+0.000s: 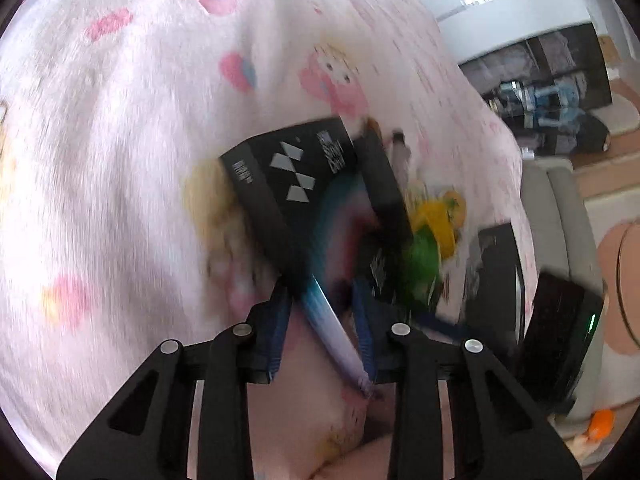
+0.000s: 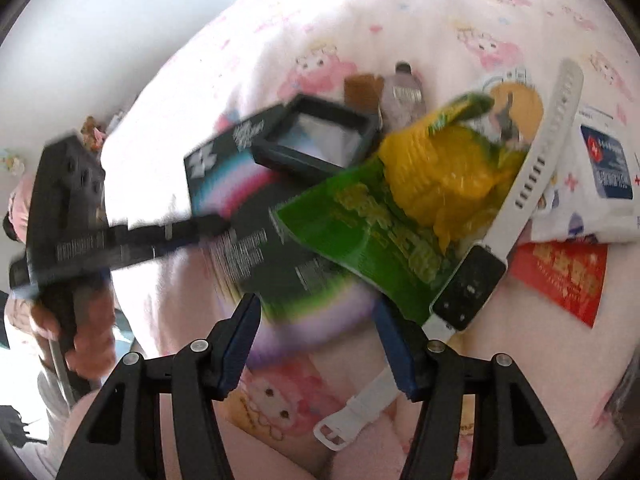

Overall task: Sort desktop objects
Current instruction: 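Lift the Smart Devil box and carry it over the shoebox with the left tool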

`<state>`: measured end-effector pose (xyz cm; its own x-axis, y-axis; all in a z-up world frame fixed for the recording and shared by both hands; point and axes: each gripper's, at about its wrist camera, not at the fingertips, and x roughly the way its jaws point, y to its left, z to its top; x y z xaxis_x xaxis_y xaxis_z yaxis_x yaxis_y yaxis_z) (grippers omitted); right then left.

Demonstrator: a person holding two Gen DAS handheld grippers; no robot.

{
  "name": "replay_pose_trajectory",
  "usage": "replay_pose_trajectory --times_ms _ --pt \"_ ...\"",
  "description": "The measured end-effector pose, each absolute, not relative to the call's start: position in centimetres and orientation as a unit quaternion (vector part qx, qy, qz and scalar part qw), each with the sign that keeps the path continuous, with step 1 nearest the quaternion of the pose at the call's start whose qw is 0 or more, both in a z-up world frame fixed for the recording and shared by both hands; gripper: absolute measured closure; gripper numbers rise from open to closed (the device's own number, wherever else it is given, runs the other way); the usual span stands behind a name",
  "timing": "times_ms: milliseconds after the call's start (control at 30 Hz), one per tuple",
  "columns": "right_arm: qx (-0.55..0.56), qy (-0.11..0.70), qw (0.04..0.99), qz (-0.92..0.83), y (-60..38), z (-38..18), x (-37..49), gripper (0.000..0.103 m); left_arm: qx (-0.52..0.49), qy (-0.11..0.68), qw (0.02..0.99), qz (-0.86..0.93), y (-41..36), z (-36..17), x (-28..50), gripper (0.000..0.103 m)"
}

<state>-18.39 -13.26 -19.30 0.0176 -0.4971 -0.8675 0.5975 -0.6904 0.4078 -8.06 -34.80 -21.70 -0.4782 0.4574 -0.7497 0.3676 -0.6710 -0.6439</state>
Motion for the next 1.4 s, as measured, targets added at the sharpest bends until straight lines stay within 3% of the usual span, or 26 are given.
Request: replay_pose_trajectory --times_ms 333,667,1033,1100,1167,1300,1400 --pt "0.639 0.018 0.377 -0.671 -11.7 -21.3 -18.6 0.046 -0.466 -0.387 -0.067 0.793 -39.3 -19.8 -7.1 0.066" --pt "0.629 0.020 0.383 -0.676 -11.5 -20.6 -18.8 0.042 -0.503 -0.281 -0.086 0.812 -37.8 -20.0 -8.8 0.071" --pt "0.656 0.008 0.390 -0.645 -11.1 -22.1 -19.8 0.037 -0.497 -0.355 -0.056 0.790 -39.3 -21.0 -6.1 0.071" --pt "0.656 0.008 0.394 -0.643 -11.1 -22.0 -20.0 0.036 -0.502 -0.368 -0.041 0.782 -39.1 -21.8 -7.3 0.066" --pt "0.650 0.009 0.394 -0.650 -11.1 -21.3 -20.2 0.037 -0.513 -0.341 -0.051 0.786 -38.2 -21.6 -7.9 0.059" --pt "0.626 -0.003 0.396 -0.672 -9.9 -19.3 -20.3 0.040 -0.507 -0.327 -0.042 0.796 -37.3 -20.0 -7.2 0.059" --pt "0.609 -0.029 0.401 -0.684 -9.6 -21.0 -19.0 0.043 -0.499 -0.332 -0.031 0.800 -37.4 -18.6 -6.0 0.059"
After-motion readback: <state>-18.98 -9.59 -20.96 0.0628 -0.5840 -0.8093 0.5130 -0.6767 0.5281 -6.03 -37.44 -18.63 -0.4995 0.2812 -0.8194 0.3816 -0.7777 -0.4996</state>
